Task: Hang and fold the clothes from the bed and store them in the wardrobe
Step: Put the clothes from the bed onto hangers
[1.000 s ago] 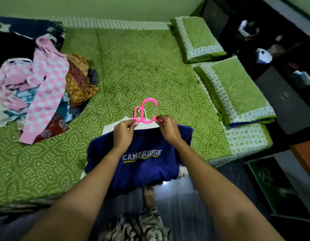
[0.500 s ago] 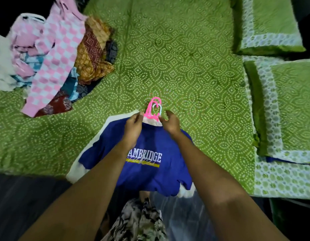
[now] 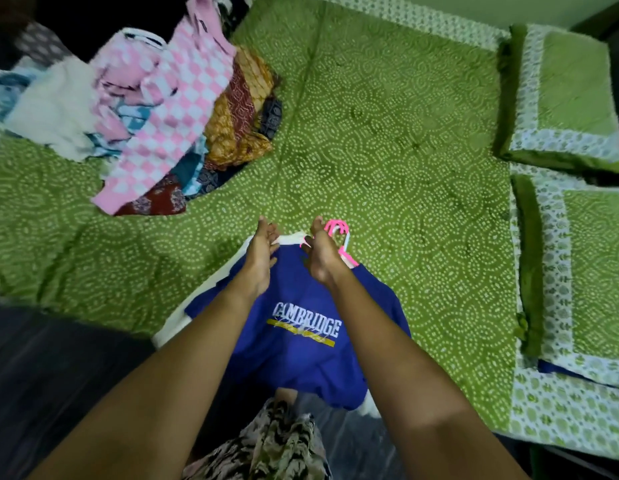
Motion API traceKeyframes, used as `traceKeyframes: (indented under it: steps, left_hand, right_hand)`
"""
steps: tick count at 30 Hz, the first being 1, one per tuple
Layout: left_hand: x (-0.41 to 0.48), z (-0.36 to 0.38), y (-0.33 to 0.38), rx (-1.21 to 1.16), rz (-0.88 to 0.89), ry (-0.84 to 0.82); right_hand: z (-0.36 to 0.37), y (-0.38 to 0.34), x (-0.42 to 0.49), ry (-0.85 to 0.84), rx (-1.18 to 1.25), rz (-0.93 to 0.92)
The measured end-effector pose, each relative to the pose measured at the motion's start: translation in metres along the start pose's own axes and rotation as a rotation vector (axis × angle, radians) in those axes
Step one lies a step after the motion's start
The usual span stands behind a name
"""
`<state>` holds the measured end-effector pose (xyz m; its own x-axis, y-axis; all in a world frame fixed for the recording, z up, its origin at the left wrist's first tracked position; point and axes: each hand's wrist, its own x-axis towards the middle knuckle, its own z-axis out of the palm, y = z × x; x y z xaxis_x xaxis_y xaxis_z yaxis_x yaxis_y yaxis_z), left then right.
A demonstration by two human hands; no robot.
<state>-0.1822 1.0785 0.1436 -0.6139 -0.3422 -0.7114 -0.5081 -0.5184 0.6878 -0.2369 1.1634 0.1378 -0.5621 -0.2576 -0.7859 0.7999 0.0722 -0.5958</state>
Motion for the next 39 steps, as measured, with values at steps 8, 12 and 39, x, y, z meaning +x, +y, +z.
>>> traceKeyframes:
  steps: [8, 12, 39]
  left_hand:
    - [-0.041, -0.176, 0.102, -0.158, 0.299, 0.134]
    - [-0.075, -0.305, 0.162, -0.183, 0.401, 0.222]
    - [0.028, -0.811, 0.385, -0.309, 0.435, 0.548]
  right_hand:
    - [0.201, -0.011, -0.049, -0.191, -0.108, -0.181]
    - [0.334, 0.002, -0.082, -0.33, -0.154, -0.252]
    - [0.913, -0.006, 0.024, -0.556, -0.41, -0.245]
